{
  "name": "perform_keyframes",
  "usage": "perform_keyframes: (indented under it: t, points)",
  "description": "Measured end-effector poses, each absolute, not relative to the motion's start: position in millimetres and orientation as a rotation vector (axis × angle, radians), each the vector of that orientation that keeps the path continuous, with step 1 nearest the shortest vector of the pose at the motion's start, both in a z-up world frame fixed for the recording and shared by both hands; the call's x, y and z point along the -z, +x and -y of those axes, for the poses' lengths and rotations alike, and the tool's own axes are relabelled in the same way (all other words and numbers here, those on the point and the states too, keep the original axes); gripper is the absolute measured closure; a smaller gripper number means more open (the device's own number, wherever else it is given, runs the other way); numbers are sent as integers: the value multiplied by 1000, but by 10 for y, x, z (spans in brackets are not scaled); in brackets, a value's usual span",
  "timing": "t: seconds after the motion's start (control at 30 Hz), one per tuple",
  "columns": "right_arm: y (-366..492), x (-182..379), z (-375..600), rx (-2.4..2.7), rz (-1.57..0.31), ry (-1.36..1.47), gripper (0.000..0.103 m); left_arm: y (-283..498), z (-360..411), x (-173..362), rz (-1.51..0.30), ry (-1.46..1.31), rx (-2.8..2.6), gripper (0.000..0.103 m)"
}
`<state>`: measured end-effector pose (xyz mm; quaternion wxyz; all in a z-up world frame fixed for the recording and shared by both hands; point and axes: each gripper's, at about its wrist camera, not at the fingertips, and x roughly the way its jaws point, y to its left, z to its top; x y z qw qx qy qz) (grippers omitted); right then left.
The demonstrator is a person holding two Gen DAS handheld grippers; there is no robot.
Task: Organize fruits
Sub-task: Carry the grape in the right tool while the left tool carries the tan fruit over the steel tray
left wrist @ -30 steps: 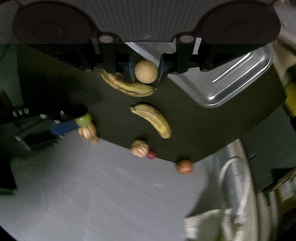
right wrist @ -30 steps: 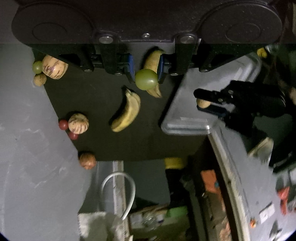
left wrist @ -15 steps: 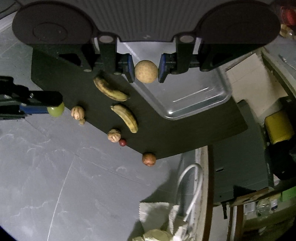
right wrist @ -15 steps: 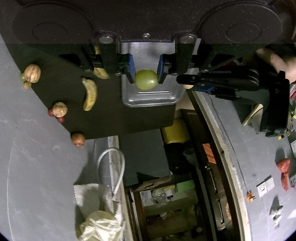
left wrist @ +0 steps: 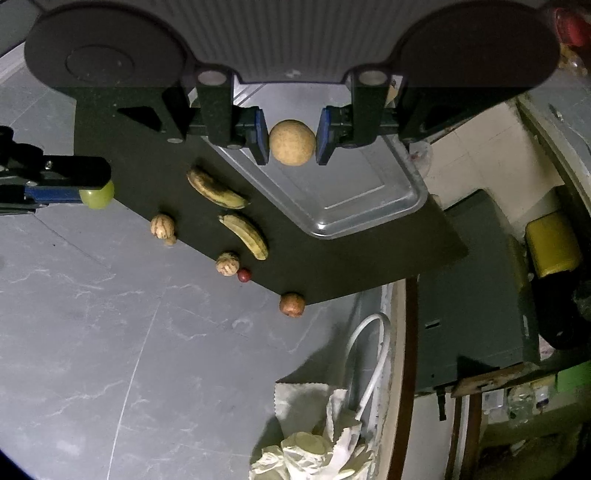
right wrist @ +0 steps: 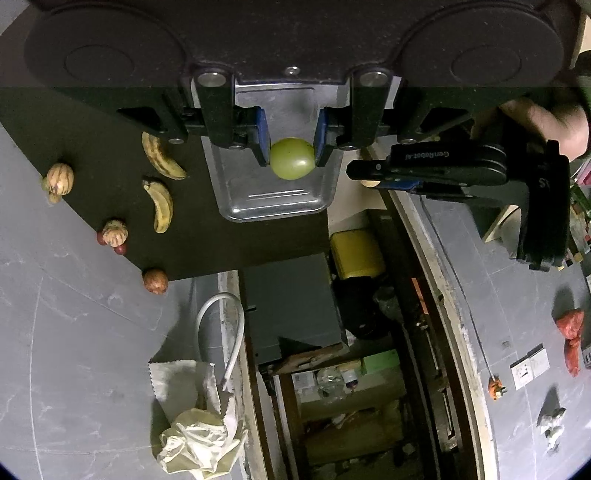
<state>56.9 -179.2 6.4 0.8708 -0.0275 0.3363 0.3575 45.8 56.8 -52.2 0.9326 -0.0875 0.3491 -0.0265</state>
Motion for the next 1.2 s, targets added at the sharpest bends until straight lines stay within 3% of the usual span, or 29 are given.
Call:
perform_keyframes:
  t: [0.77,1.2]
  points:
    - [1826,182,1844,-964,-736,-73,76,1038,-484,712,-767,-272,-213,74]
    - [2511,786,1040,-978,-769,-193,76,1524,-1018,1127,-757,-304,-358,74]
